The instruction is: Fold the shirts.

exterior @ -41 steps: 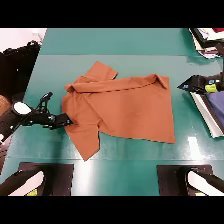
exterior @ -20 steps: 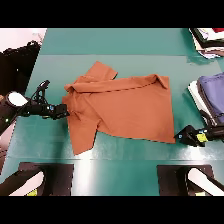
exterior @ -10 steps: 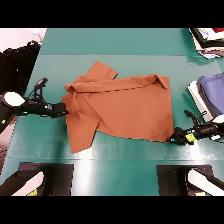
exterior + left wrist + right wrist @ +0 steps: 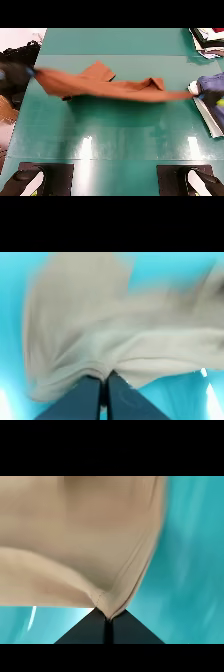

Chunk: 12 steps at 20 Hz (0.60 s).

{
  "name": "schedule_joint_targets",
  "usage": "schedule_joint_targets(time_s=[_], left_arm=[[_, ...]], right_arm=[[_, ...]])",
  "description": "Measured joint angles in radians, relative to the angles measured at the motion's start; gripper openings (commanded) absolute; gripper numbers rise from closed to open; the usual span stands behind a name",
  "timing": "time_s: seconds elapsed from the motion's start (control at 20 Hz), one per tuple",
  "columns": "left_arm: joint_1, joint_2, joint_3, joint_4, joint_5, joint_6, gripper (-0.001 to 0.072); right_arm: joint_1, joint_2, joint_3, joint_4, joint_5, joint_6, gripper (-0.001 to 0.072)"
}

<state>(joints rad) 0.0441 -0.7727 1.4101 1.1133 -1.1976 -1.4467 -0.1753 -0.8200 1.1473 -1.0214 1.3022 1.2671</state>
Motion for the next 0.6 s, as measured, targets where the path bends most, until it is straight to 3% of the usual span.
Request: schedule_joint_targets(time_s=[0.35,0.6], left_arm=[[0.000,0.020,0.633,0.016,0.032,-0.003,0.0025],[0.000,0.008,0.723,0.029,0.056,-0.010,0.0025]], right_arm=[[0.000,0.038,0.645,-0.107,-0.079,0.022,0.0013],[0.000,-0.077,0.915,-0.180,0.044,0.076,0.0013]])
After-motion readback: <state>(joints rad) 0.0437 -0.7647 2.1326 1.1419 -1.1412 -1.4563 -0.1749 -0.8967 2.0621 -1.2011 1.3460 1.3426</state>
